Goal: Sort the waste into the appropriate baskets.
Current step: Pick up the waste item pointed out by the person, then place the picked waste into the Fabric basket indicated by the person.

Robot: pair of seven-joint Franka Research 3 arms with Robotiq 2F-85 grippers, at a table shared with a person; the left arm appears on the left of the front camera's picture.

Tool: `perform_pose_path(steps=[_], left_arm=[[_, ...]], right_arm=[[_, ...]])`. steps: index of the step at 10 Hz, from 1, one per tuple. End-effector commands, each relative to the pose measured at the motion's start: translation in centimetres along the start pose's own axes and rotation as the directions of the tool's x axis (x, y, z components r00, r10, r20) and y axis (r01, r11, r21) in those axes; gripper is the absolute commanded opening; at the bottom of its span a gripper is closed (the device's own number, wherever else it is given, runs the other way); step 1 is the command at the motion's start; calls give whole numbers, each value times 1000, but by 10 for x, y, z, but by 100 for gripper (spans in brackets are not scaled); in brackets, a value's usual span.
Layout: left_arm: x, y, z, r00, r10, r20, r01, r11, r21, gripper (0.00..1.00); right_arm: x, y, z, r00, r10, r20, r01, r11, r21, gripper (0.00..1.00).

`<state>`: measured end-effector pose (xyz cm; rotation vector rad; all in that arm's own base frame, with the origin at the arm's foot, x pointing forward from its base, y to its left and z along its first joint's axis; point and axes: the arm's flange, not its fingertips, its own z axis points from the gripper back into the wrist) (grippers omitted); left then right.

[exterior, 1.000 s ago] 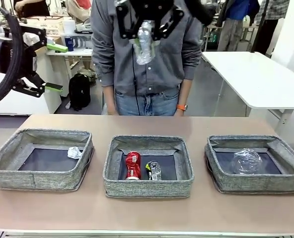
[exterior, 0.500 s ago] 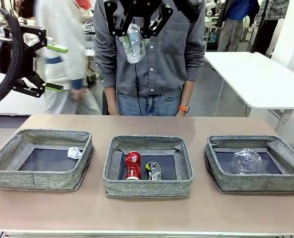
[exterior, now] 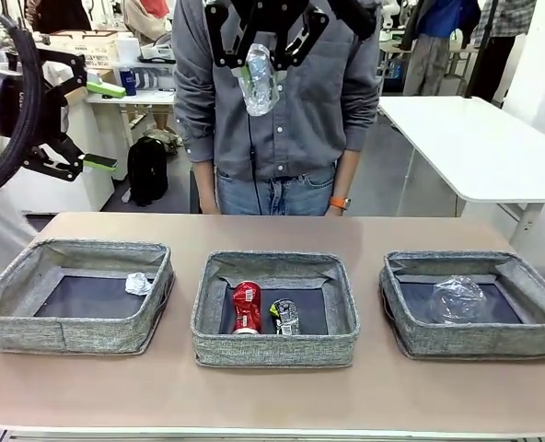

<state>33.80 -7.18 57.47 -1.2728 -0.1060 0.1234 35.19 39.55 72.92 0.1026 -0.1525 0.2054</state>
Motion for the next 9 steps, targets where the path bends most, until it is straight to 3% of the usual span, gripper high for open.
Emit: perform_pose_path(steps=[1, 9], left_arm=[[-1, -1, 3, 1000, 5, -7, -5, 1000, 10, 100], [-1, -1, 3, 1000, 5, -7, -5, 1000, 10, 100]], right_arm=[[-3, 2, 4, 1000, 1, -2, -1, 1000, 17, 22], [-3, 2, 4, 1000, 1, -2, -1, 1000, 17, 22]])
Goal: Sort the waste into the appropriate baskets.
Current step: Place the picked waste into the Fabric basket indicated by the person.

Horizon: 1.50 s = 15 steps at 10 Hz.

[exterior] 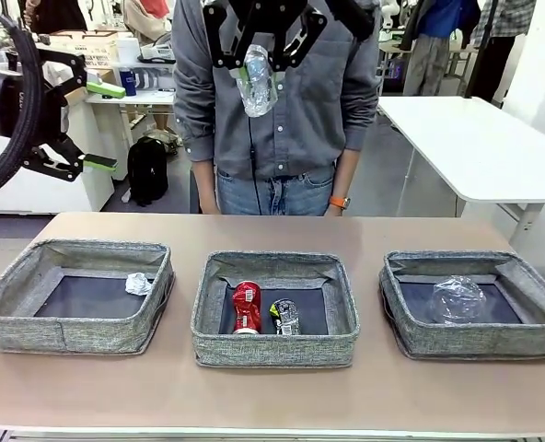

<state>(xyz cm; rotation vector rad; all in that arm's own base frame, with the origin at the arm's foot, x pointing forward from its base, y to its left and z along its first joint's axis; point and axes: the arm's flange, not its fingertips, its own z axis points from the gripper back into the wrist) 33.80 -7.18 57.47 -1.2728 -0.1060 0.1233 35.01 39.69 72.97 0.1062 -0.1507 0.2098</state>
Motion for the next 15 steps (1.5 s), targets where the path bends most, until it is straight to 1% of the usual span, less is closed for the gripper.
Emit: perform_pose_path(steps=[1, 15], left_arm=[[-1, -1, 3, 1000, 5, -7, -5, 1000, 10, 100], [-1, -1, 3, 1000, 5, -7, -5, 1000, 10, 100]], right_arm=[[-2, 0, 3, 1000, -3, -1, 3, 1000, 13, 22], [-2, 0, 3, 1000, -3, -1, 3, 1000, 13, 22]])
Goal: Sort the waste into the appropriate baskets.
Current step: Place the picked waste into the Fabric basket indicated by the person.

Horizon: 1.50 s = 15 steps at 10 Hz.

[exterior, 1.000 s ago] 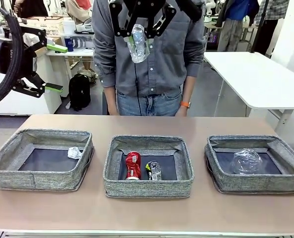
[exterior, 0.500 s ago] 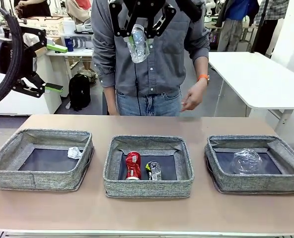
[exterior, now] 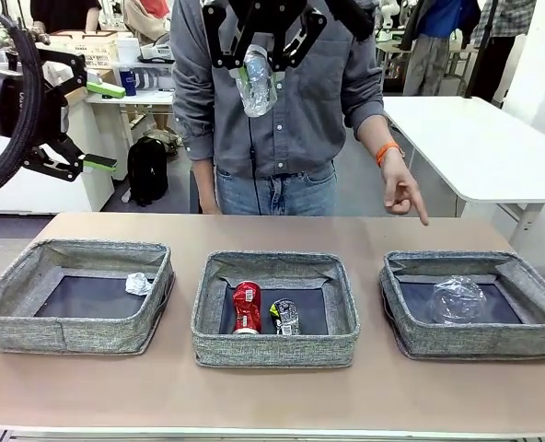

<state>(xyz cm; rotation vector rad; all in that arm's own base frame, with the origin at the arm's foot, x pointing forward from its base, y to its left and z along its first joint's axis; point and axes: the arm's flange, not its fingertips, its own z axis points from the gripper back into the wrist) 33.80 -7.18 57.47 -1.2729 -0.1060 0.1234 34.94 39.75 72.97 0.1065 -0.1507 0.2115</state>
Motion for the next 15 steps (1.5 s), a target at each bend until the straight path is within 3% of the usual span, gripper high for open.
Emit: perform_pose_path(steps=[1, 6, 8, 10, 12, 15], left_arm=[[-1, -1, 3, 1000, 5, -7, -5, 1000, 10, 100], [-1, -1, 3, 1000, 5, -7, -5, 1000, 10, 100], [-1, -1, 3, 1000, 5, -7, -5, 1000, 10, 100], [-1, -1, 3, 1000, 5, -7, -5, 1000, 10, 100], [-1, -1, 3, 1000, 5, -7, -5, 1000, 10, 100], [-1, -1, 3, 1000, 5, -7, -5, 1000, 10, 100]], right_arm=[[-1, -1, 3, 1000, -5, -1, 5, 1000, 12, 22], [0, 0, 0, 1000, 0, 0, 0, 1000, 0, 22], [-14, -51, -10, 1000, 10, -30, -11, 999, -42, 22], [-40, -124, -33, 995, -90, -52, 72, 958, -279, 22], [-76, -186, -60, 996, -54, -69, 31, 952, -305, 22], [-129, -266, -109, 993, 41, -114, -66, 973, -223, 22]])
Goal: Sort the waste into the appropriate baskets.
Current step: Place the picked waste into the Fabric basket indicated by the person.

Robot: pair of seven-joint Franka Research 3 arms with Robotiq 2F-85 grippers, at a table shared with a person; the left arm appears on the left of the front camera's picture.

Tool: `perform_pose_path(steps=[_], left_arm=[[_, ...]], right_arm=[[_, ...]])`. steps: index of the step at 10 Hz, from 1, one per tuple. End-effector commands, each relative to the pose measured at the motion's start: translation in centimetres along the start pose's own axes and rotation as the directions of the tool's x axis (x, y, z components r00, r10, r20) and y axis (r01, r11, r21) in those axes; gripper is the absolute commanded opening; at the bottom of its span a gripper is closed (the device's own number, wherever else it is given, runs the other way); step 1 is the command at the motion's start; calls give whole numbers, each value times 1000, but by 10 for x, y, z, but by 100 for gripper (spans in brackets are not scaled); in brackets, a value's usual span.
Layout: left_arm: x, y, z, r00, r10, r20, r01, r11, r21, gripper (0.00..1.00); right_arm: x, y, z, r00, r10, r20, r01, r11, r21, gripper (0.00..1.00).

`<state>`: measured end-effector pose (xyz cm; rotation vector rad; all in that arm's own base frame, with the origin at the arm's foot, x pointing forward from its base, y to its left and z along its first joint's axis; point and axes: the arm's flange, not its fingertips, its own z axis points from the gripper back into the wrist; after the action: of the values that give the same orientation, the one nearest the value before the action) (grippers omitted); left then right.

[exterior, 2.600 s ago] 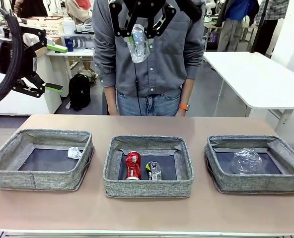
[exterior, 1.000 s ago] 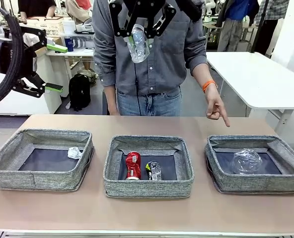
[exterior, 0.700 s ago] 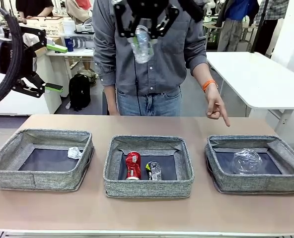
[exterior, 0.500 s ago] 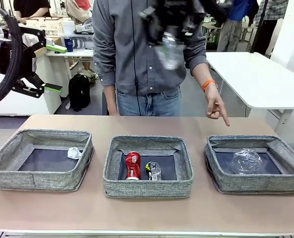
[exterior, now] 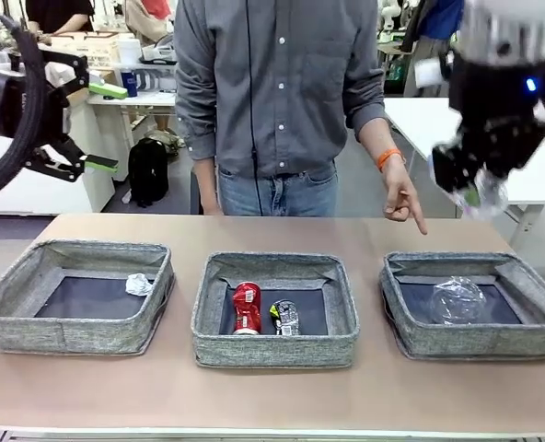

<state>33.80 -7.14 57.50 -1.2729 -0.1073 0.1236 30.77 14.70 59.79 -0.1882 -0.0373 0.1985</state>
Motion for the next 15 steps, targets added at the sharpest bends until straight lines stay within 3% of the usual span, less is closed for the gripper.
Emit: perform_pose_path(steps=[1, 2, 3, 4, 5, 6, 7, 8, 11, 15], left_arm=[[-1, -1, 2, 1000, 5, -8, -5, 1000, 10, 100], [-1, -1, 2, 1000, 5, -8, -5, 1000, 10, 100], [-1, -1, 2, 1000, 5, -8, -5, 1000, 10, 100], [-1, -1, 2, 1000, 5, -8, -5, 1000, 10, 100], [-1, -1, 2, 1000, 5, -8, -5, 1000, 10, 100], [-1, -1, 2, 1000, 5, -8, -5, 1000, 10, 100], [-1, -1, 2, 1000, 5, -8, -5, 1000, 10, 100], [-1, -1, 2, 1000, 5, -8, -5, 1000, 10, 100], [-1, -1, 2, 1000, 5, -8, -5, 1000, 10, 100], [-1, -1, 2, 1000, 5, -8, -5, 1000, 10, 100]], right_arm=[[-24, -29, -46, 1000, 4, 21, -5, 998, 63, 22], [-32, -45, -71, 996, -84, 33, 78, 987, 143, 22], [-35, -56, -91, 981, -191, 22, 186, 973, 134, 22], [-32, -58, -91, 926, -378, -2, 378, 924, 58, 22], [-34, -47, -79, 996, -92, -5, 92, 991, 92, 22], [-34, -47, -79, 996, -92, -5, 92, 991, 92, 22], [-37, -64, -96, 977, -212, -17, 213, 973, 84, 22], [-23, -76, -114, 977, -200, -80, 207, 973, 101, 22], [4, -102, -183, 983, -146, -110, 165, 970, 180, 22], [4, -117, -203, 981, -193, -24, 194, 957, 216, 22]])
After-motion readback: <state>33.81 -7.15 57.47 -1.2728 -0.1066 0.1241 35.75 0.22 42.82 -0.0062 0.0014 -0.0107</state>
